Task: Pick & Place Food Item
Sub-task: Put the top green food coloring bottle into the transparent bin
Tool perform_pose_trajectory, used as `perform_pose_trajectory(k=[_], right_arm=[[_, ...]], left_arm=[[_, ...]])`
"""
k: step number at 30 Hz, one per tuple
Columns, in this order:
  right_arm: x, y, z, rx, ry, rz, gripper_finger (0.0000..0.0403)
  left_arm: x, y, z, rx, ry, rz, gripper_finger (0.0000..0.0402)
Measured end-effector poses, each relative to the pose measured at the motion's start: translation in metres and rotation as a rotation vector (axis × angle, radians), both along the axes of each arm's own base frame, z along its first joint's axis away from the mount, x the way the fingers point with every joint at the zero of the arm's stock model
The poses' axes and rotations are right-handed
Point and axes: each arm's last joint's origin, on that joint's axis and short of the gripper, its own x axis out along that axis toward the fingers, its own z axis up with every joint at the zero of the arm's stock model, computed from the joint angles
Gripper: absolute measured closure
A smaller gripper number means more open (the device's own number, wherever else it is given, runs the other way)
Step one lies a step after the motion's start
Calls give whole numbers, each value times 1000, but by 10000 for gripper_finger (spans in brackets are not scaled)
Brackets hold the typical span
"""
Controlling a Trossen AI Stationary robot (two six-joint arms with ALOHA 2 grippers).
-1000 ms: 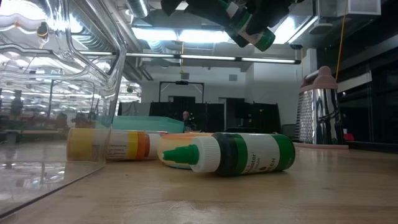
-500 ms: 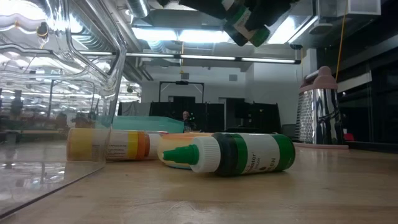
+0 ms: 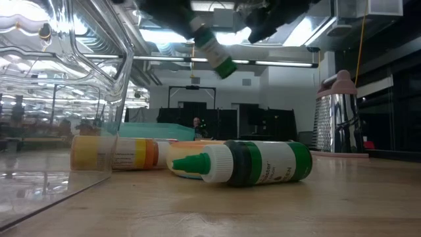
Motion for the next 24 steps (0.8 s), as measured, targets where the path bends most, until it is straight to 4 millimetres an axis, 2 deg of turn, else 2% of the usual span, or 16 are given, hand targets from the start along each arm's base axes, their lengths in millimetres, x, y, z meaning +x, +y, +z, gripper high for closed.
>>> perform_pose_trajectory(k=[7, 13, 18, 24], right_arm=[[0, -7, 0, -20, 5, -48, 172], [0, -9, 0, -24, -1, -49, 172], [1, -11, 0, -32, -14, -37, 172], [1, -13, 0, -35, -16, -41, 172]], left_arm=[[-27, -12, -6, -175, 132, 131, 297], [-53, -21, 13, -304, 115, 186, 297], [-73, -18, 35, -394, 44, 220, 297], [-95, -11, 43, -574, 158, 357, 297]])
